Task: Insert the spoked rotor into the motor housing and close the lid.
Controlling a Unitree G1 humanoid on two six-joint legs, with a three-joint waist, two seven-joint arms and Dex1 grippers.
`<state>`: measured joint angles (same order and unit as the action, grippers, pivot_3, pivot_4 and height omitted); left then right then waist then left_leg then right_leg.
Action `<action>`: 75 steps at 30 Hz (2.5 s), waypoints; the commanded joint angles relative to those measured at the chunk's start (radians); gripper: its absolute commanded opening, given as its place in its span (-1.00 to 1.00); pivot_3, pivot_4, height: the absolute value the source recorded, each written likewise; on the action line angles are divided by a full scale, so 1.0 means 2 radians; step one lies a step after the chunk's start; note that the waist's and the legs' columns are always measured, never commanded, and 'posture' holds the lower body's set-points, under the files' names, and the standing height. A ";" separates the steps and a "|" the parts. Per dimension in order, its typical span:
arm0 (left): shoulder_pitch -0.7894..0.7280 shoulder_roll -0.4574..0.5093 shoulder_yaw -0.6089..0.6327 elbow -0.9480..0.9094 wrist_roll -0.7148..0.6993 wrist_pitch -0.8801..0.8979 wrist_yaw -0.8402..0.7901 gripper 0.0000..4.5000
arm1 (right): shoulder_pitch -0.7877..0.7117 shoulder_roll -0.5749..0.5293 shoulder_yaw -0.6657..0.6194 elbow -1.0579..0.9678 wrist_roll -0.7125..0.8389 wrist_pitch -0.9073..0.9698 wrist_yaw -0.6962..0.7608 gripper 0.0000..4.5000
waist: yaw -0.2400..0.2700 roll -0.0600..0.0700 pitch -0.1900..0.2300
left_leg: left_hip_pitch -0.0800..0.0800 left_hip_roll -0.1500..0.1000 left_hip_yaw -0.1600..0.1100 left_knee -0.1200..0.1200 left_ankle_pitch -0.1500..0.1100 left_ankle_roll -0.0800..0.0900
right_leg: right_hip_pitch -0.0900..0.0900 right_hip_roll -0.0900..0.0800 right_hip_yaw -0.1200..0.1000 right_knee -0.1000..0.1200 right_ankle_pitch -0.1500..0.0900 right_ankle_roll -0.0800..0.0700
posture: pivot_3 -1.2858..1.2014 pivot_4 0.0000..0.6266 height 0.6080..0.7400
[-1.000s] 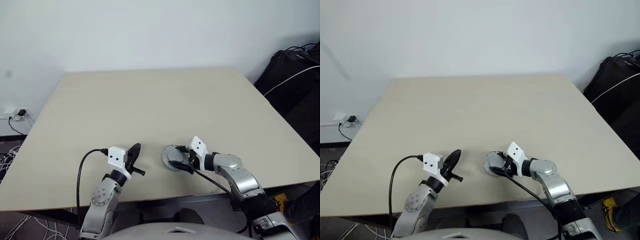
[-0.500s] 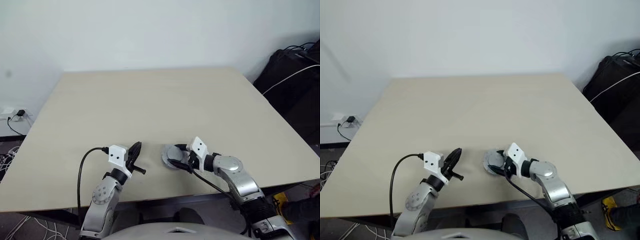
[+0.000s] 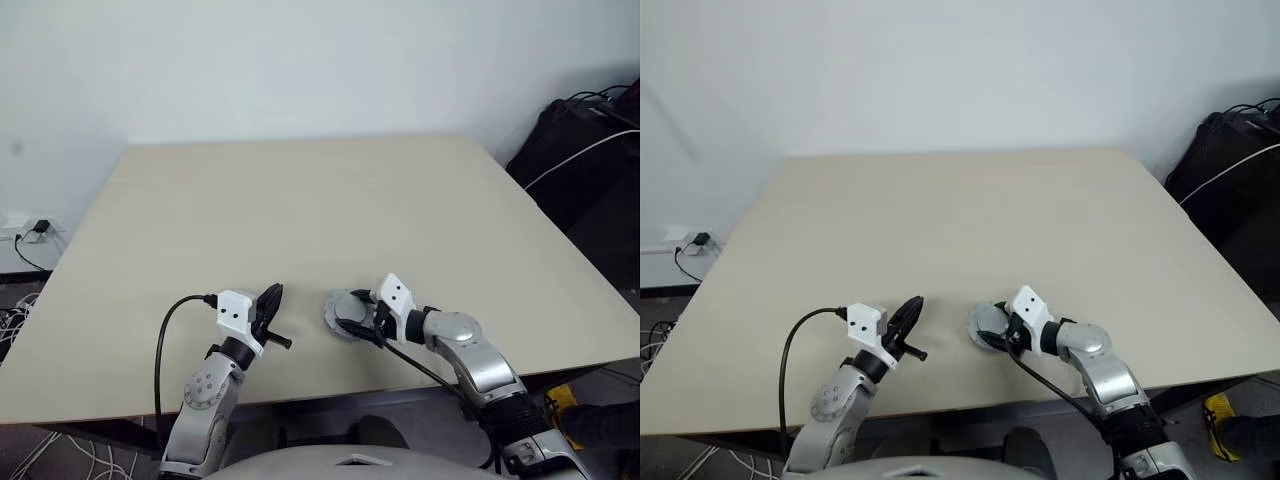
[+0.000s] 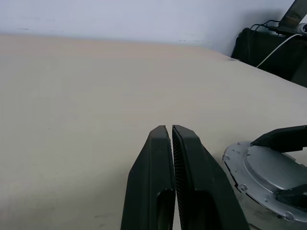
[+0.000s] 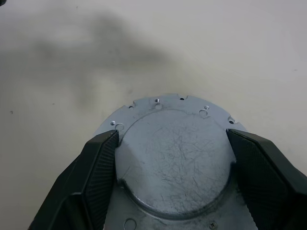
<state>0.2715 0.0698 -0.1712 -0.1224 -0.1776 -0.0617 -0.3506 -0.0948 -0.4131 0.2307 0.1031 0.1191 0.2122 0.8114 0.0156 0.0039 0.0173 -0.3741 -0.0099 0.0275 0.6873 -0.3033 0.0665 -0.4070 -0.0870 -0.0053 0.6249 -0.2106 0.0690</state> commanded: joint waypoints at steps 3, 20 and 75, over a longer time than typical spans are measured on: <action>-0.004 -0.004 -0.002 -0.008 -0.003 -0.012 -0.003 -0.93 | -0.011 -0.001 0.005 0.006 -0.019 0.023 -0.020 0.45 | 0.000 0.000 0.000 | 0.000 0.000 0.000 0.001 0.000 0.000 | 0.001 0.000 0.000 0.000 0.000 0.000 | 0.03 -1.00 1.00; -0.004 -0.004 -0.003 -0.005 -0.005 -0.014 -0.005 -0.93 | -0.009 -0.030 0.021 -0.004 -0.015 0.055 0.018 0.45 | 0.002 0.000 0.000 | 0.004 0.000 0.000 0.001 -0.001 0.000 | 0.004 -0.001 0.000 0.000 0.000 0.001 | 0.03 -1.00 1.00; -0.125 -0.008 -0.012 -0.002 -0.043 0.257 0.002 -0.93 | -0.013 -0.037 0.042 0.020 -0.045 0.037 -0.015 0.45 | 0.001 -0.001 0.001 | 0.003 0.000 -0.001 0.001 -0.001 -0.001 | 0.005 -0.001 -0.002 -0.001 -0.002 0.003 | 0.03 -1.00 1.00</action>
<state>0.0650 0.0501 -0.1899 -0.1181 -0.2097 0.3735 -0.2951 -0.1369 -0.4735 0.2998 0.0934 0.0804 0.2490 0.8035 0.0180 0.0024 0.0186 -0.3676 -0.0096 0.0248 0.6889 -0.3051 0.0661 -0.3981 -0.0891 -0.0091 0.6236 -0.2138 0.0758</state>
